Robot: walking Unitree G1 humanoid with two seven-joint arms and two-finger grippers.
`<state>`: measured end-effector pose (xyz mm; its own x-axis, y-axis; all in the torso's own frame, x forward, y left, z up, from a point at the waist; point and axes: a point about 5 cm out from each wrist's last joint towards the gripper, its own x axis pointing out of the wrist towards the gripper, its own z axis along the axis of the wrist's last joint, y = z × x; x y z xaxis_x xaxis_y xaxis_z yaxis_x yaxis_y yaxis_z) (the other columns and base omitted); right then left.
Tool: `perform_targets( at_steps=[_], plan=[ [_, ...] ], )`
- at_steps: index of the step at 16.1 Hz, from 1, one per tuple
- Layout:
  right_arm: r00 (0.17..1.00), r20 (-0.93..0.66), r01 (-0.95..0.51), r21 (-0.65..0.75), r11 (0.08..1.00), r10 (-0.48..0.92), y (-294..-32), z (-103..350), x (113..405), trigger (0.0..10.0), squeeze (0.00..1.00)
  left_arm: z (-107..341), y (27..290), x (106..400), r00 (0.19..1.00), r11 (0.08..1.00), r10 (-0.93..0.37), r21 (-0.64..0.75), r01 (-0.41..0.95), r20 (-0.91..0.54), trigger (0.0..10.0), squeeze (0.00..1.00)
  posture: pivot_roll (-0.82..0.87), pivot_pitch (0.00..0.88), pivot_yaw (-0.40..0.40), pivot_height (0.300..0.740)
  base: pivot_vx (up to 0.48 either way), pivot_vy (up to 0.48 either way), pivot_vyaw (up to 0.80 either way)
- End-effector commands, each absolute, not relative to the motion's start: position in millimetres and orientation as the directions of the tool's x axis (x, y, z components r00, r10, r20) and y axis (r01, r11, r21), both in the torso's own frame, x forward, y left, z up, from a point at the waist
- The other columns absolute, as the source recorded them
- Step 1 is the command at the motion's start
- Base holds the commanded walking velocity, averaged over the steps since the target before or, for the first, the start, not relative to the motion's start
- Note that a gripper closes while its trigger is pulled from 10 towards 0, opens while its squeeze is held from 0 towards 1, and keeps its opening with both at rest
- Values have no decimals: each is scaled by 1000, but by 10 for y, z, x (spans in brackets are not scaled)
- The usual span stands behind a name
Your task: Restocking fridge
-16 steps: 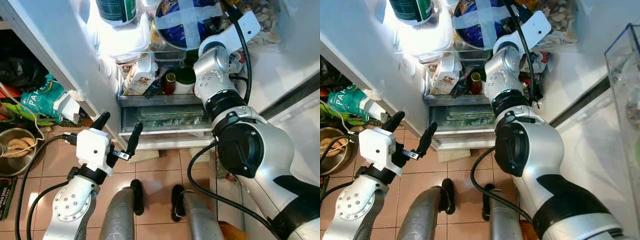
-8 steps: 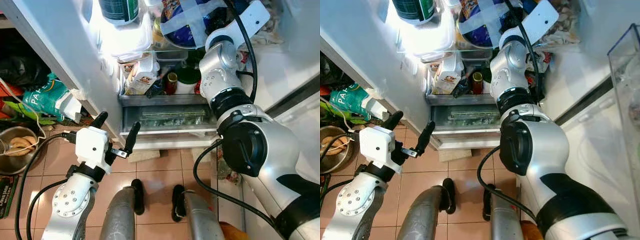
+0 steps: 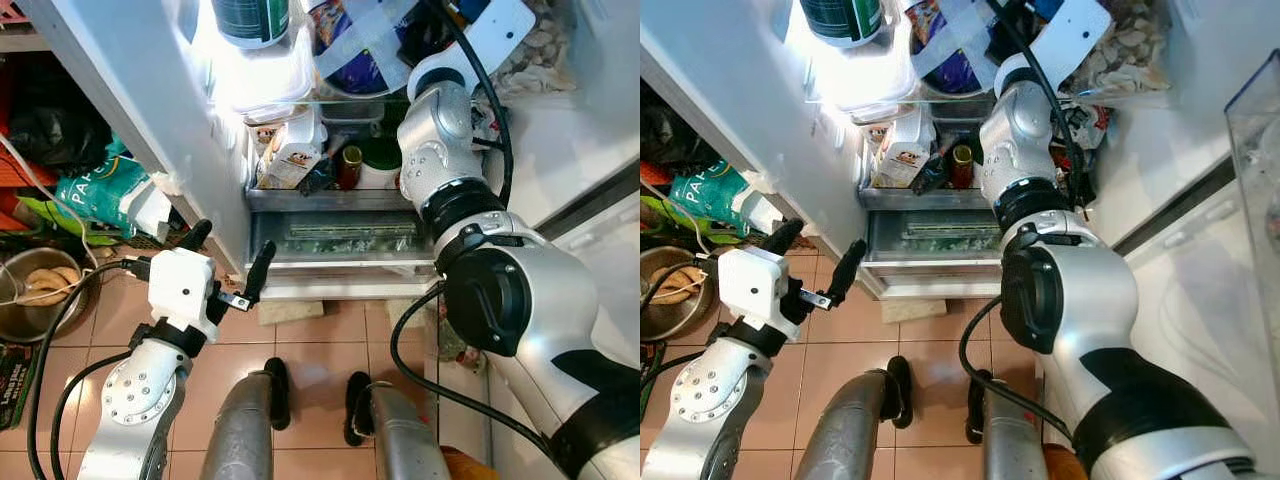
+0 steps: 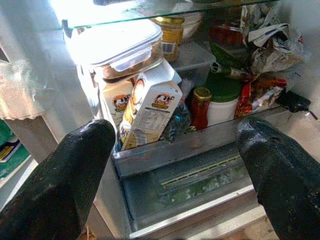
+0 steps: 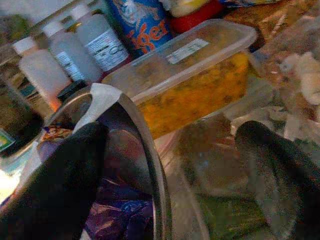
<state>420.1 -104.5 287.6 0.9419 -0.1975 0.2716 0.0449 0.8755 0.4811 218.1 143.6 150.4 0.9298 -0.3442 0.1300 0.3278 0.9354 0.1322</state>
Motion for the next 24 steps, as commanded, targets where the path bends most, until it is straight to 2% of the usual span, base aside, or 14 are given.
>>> perform_targets(
  at_steps=[1, 4, 8, 12, 16, 20, 24],
  plan=[
    [946, 279, 25, 452, 892, -168, -1022, 2852, 4199, 10000, 1000, 1447, 1464, 2153, 934, 936, -341, 129, 327, 105, 10000, 0, 256, 292, 46, 740, 0, 0, 0],
    [964, 255, -34, 423, 906, -82, -1002, 2667, 4196, 10000, 1000, 1438, 1481, 2164, 936, 937, -337, 131, 323, 99, 10000, 0, 254, 293, 50, 740, 0, 0, 0],
    [972, 183, 29, 523, 852, -145, -1103, 2554, 4202, 10000, 1000, 1423, 1480, 2174, 935, 935, -342, 133, 329, 92, 10000, 0, 252, 290, 58, 740, 0, 0, 0],
    [967, 203, 19, 539, 842, -152, -1078, 2594, 4195, 10000, 1000, 1423, 1499, 2191, 936, 935, -341, 139, 327, 91, 10000, 0, 257, 286, 62, 740, 0, 0, 0],
    [936, 299, 27, 464, 885, -186, -1169, 2777, 4186, 10000, 1000, 1423, 1514, 2199, 937, 936, -337, 139, 323, 89, 10000, 0, 254, 285, 66, 740, 0, 0, 0],
    [910, 328, 89, 441, 893, -253, -1342, 2863, 4183, 10000, 1000, 1425, 1508, 2211, 936, 935, -339, 139, 325, 91, 10000, 0, 253, 283, 69, 740, 0, 0, 0],
    [879, 453, 10, 287, 958, -146, -1391, 2939, 4145, 10000, 1000, 1425, 1518, 2226, 938, 937, -335, 140, 321, 92, 10000, 0, 249, 279, 70, 740, 0, 0, 0]
  ],
)
